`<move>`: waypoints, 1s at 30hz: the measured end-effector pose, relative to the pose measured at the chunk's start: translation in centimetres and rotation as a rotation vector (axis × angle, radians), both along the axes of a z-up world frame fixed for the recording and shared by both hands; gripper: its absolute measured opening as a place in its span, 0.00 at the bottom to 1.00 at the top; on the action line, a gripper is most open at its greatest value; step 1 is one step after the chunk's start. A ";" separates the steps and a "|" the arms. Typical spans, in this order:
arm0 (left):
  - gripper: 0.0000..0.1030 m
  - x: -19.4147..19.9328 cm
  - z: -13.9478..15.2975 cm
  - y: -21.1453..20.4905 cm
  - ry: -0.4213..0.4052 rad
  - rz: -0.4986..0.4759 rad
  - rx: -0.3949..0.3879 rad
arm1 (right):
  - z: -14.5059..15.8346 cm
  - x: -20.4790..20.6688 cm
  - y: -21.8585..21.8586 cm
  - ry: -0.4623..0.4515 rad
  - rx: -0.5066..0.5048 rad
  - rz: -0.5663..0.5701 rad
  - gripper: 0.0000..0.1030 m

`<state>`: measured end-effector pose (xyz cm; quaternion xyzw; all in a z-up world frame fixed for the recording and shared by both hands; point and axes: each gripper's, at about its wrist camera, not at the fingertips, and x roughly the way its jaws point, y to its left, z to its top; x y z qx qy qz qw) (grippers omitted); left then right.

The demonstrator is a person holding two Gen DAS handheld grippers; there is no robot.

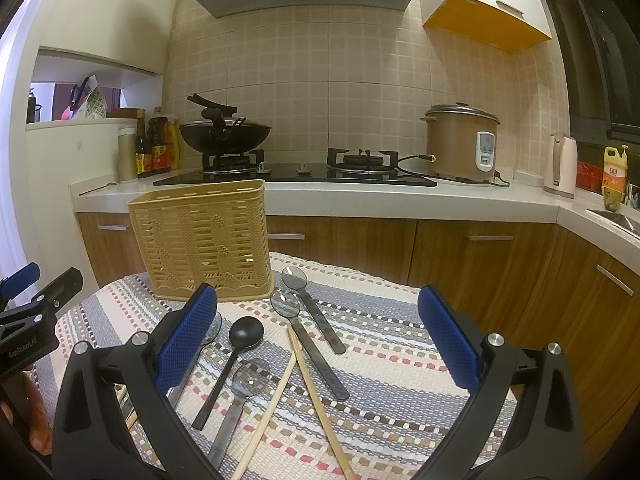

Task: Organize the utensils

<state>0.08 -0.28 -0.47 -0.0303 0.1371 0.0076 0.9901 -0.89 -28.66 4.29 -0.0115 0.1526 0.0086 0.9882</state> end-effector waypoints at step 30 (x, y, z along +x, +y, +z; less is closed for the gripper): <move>0.76 6.1 -1.4 2.4 0.445 -0.236 -0.056 | -0.4 6.9 -4.2 0.397 0.067 0.094 0.68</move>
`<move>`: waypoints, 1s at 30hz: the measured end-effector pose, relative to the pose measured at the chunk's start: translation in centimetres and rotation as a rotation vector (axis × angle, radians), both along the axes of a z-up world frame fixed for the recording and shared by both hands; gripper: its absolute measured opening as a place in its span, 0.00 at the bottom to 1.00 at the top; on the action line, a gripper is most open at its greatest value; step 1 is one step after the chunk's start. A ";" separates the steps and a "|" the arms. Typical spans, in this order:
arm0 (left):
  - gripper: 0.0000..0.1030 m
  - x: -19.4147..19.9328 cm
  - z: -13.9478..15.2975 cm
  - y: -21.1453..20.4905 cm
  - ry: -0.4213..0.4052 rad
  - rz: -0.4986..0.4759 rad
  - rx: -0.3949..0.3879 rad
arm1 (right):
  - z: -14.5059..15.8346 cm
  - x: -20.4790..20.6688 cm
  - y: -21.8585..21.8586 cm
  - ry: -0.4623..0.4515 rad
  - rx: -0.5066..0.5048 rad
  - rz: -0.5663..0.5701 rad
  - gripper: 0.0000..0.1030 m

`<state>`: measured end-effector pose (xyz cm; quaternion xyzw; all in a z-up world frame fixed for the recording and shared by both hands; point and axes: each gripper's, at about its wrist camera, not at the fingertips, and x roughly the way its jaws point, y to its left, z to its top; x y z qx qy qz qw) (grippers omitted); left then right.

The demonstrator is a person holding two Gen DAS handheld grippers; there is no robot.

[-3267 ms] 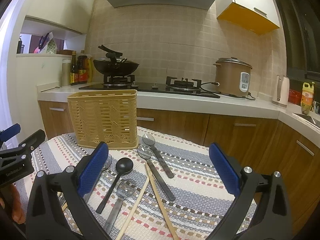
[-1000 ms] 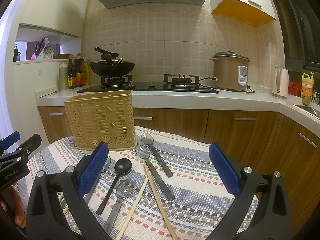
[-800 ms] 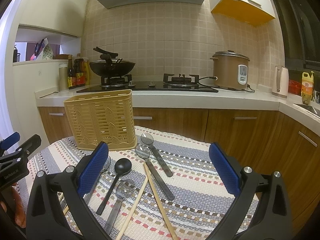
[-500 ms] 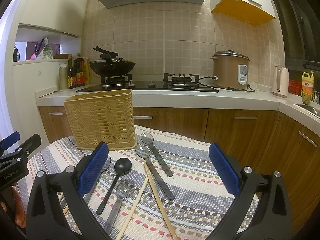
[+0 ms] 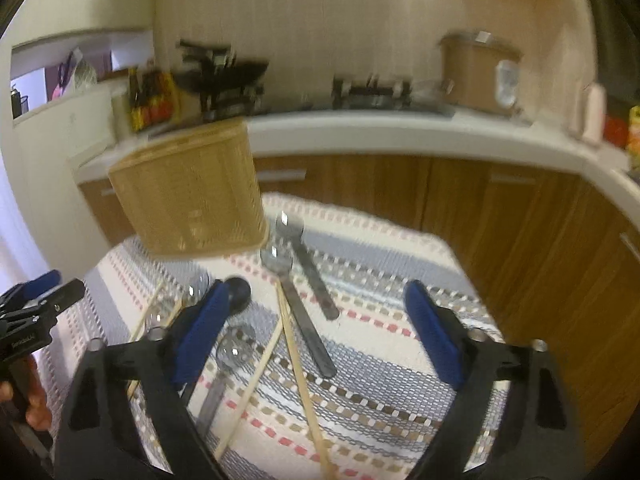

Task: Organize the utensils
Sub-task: 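Grasp a clear plastic spoon with the right tool while the left tool grasps a wooden chopstick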

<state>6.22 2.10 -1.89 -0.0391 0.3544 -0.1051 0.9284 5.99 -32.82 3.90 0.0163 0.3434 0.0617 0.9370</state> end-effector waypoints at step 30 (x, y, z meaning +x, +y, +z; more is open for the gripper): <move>0.27 11.0 -3.7 -1.1 0.401 -0.110 -0.082 | -5.1 13.1 3.2 0.378 -0.190 0.191 0.10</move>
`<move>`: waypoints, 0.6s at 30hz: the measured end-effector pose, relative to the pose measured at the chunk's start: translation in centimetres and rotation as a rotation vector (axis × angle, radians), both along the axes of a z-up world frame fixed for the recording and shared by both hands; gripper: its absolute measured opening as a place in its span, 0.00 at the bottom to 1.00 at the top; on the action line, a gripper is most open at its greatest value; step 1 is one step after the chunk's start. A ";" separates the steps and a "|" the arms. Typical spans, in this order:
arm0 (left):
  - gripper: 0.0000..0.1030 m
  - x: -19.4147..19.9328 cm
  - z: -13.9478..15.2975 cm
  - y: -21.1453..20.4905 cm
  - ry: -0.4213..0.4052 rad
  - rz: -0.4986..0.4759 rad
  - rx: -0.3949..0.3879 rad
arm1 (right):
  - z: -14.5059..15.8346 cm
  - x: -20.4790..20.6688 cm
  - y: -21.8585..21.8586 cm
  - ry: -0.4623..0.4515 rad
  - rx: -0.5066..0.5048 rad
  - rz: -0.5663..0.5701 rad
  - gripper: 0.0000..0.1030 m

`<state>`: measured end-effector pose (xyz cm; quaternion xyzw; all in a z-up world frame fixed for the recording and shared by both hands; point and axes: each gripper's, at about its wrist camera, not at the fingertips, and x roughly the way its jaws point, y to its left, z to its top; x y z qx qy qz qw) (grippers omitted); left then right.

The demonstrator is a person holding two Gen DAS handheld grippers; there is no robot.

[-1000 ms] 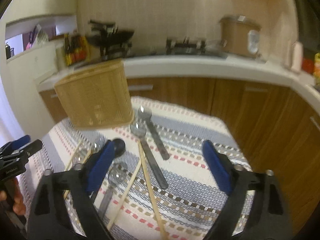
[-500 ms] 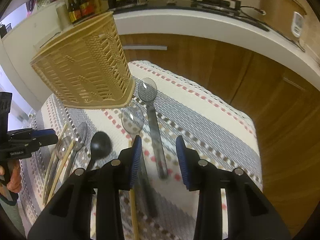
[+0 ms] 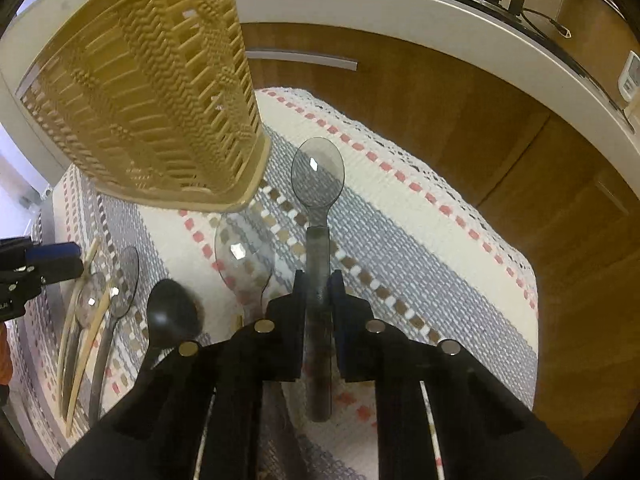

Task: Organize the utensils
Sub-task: 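Grasp a clear plastic spoon with the right tool while the left tool grasps a wooden chopstick, then lift the spoon with the right tool while the left tool lifts the chopstick toward the basket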

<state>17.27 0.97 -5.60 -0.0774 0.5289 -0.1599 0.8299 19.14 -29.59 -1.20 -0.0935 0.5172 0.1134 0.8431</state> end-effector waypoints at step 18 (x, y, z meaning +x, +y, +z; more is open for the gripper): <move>0.03 0.2 1.5 -6.3 -0.020 -0.041 0.349 | -0.5 1.8 1.7 0.108 -0.065 0.019 0.10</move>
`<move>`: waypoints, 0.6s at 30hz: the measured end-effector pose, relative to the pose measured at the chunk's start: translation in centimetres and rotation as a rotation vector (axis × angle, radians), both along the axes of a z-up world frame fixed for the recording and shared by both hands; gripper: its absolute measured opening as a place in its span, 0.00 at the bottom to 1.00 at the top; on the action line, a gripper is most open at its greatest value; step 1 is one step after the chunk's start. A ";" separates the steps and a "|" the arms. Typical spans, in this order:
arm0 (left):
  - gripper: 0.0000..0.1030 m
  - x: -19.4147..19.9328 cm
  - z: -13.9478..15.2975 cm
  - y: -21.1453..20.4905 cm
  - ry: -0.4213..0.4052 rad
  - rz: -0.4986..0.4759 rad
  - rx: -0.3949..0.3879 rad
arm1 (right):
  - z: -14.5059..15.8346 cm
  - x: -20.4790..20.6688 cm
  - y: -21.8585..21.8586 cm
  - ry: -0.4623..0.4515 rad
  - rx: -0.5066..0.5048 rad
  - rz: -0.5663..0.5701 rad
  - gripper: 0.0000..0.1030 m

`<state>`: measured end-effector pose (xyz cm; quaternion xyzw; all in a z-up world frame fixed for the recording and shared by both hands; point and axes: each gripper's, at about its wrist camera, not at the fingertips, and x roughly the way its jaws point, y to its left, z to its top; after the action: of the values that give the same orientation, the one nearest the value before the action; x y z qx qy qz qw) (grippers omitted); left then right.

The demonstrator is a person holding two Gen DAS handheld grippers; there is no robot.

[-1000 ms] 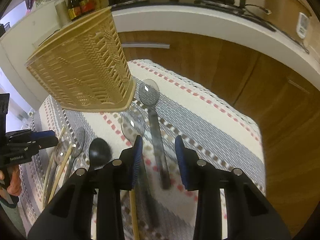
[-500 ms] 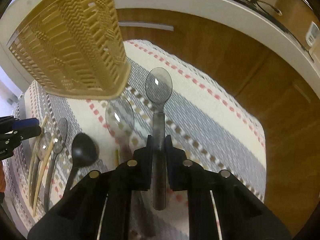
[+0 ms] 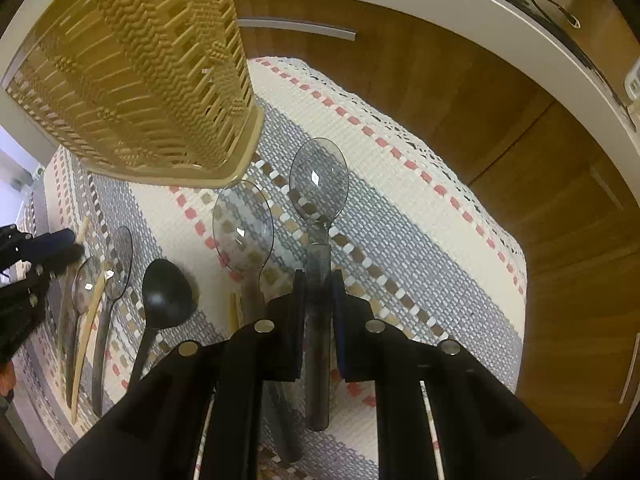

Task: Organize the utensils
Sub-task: 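Lift the spoon with the right tool while the left tool lifts the chopstick toward the basket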

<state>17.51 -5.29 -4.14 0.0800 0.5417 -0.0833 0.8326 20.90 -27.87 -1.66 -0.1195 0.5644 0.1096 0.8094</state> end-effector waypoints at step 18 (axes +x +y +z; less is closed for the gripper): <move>0.03 -5.9 16.4 5.6 -0.607 0.055 -0.477 | 14.0 -7.6 0.3 -0.440 0.341 0.089 0.10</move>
<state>11.65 0.31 12.26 -0.1095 0.2379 -0.1573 0.9522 13.28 -27.61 12.34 -0.0274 0.3429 0.2098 0.9152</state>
